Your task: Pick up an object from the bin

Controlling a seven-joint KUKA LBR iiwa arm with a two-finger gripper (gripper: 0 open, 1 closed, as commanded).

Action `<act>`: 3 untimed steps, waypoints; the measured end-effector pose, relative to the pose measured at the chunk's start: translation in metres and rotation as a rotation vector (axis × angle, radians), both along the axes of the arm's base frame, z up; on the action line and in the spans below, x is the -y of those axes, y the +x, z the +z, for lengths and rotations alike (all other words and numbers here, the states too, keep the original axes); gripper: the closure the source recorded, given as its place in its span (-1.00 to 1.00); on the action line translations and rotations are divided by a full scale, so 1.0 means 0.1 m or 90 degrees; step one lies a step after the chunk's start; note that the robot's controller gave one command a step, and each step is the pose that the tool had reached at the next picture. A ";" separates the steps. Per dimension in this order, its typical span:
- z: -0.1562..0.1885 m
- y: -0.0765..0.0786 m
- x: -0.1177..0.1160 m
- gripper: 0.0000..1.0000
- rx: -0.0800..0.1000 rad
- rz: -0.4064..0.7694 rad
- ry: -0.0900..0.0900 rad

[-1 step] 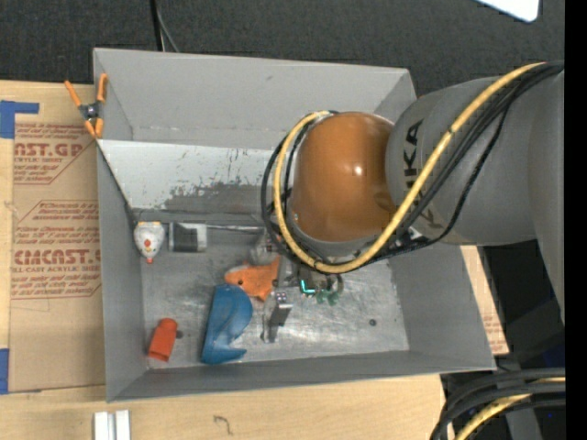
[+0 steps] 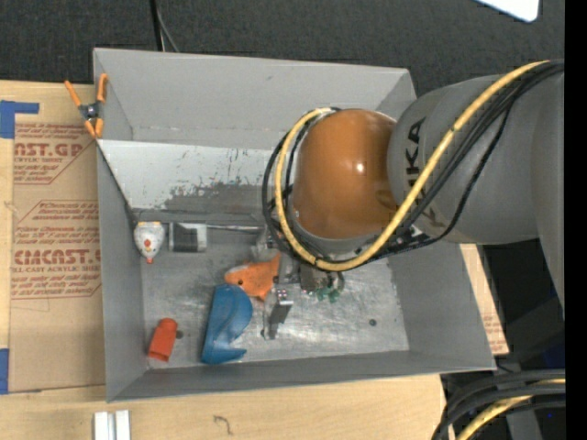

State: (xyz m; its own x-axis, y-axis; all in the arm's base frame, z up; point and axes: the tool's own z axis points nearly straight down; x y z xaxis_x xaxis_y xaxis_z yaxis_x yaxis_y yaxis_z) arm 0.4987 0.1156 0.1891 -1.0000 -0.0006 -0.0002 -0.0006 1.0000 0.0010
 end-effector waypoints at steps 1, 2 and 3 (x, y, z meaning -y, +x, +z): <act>-0.52 0.27 0.13 -1.00 0.003 0.068 0.000; -0.60 0.57 0.26 -1.00 -0.004 0.183 0.000; -0.45 0.69 0.31 -1.00 0.002 0.161 0.000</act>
Offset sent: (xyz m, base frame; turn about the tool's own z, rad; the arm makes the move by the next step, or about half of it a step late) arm 0.0636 -0.0300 -0.0523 -0.2902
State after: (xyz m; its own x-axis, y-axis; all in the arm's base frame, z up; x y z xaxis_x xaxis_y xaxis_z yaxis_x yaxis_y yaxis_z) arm 0.5681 0.0844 0.1443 -0.9682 -0.2503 -0.0041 -0.2503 0.9682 0.0008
